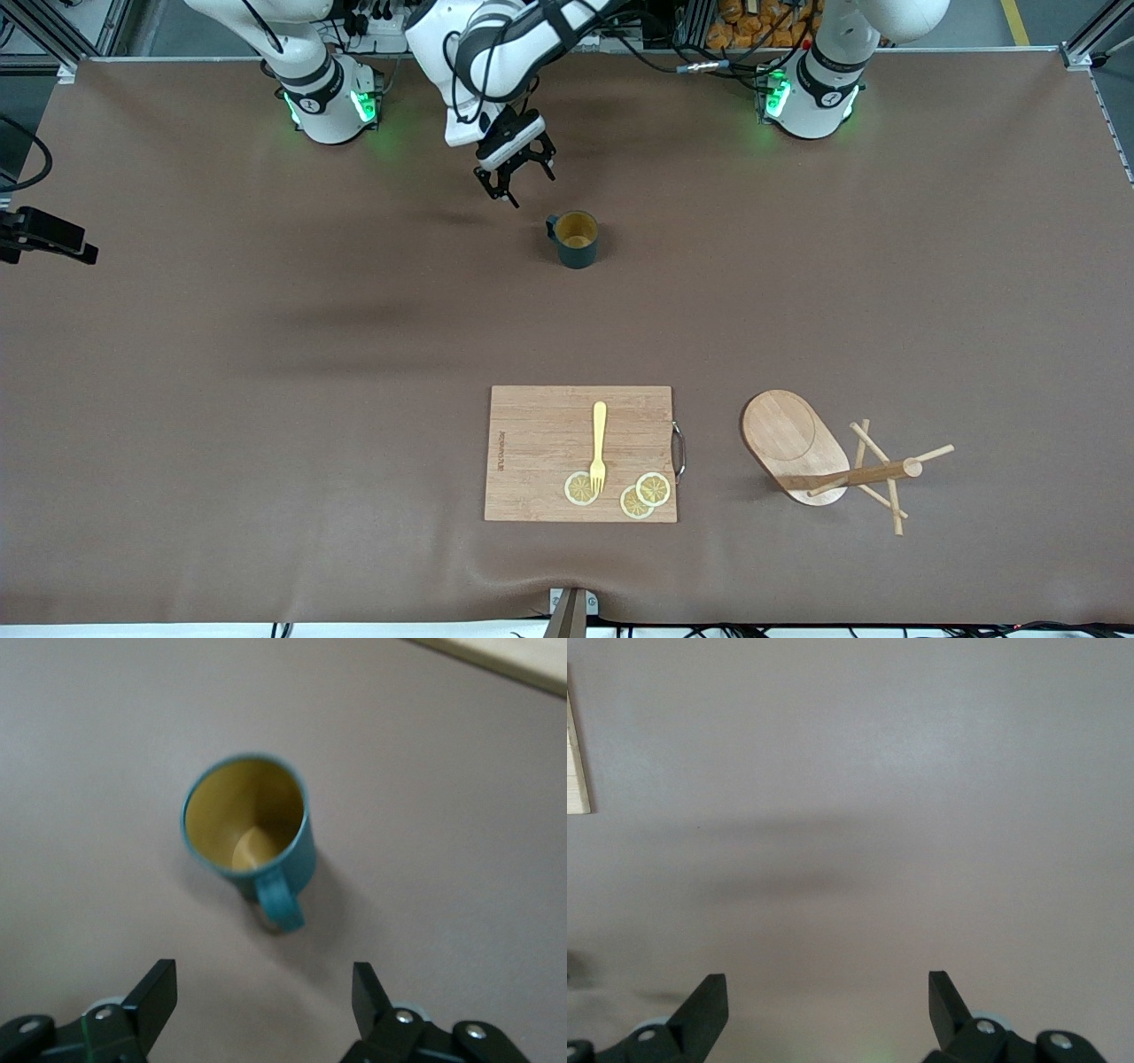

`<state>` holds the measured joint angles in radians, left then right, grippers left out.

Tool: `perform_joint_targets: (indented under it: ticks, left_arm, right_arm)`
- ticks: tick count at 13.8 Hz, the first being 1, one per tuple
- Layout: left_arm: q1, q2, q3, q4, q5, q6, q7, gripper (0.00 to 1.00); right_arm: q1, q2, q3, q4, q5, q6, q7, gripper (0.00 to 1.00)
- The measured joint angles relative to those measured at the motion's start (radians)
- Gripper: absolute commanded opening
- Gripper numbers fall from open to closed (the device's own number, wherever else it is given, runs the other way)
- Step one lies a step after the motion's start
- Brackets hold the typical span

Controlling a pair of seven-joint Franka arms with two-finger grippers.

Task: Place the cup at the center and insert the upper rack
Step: 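Lower the left gripper over the teal mug's handle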

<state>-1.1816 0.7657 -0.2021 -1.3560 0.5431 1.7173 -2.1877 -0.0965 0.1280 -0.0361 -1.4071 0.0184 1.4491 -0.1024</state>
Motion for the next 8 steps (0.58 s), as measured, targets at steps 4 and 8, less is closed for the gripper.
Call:
perform_joint_targets:
  ticks: [4, 8]
  left_arm:
    - [-0.060, 0.027, 0.055, 0.007, 0.003, -0.011, -0.105, 0.79]
    - [-0.065, 0.042, 0.091, 0.008, 0.004, -0.013, -0.156, 0.72]
  right_arm:
    - [0.000, 0.000, 0.001, 0.000, -0.017, 0.000, -0.002, 1.00]
    - [0.000, 0.000, 0.005, 0.000, -0.017, 0.002, -0.002, 1.00]
